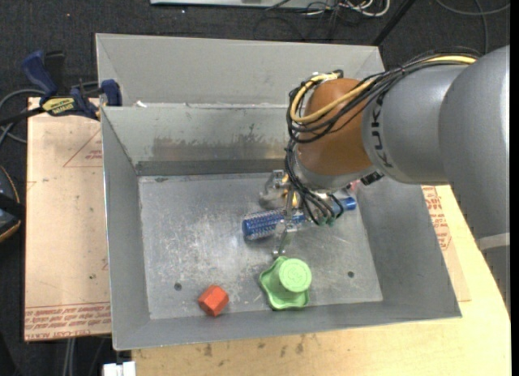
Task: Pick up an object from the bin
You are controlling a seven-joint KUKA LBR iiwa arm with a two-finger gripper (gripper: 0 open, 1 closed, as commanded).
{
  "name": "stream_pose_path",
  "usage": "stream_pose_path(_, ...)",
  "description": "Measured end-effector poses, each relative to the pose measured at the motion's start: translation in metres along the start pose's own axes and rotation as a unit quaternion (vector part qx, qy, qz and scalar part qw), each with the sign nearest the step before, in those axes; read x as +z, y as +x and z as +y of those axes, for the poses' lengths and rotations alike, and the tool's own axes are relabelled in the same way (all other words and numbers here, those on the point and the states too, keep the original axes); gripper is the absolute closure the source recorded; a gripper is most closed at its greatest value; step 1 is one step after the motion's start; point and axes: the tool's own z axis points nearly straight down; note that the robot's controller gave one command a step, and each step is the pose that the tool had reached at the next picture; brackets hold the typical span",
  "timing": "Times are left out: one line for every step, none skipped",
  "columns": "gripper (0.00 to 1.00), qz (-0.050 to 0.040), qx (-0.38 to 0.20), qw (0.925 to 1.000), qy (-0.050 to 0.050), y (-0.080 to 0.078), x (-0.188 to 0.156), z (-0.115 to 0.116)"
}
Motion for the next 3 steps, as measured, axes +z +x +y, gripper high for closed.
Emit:
stream_pose_path(1.0, -0.0007, 0.0, 1.0, 0.0, -0.001, -0.002, 0.0)
stream_pose_path(1.0, -0.0008, 0.0, 1.0, 0.0, -0.004, -0.096, 0.0)
stream_pose_path(1.0, 0.0021, -0.001, 1.0, 0.0, -0.005, -0.114, 0.001)
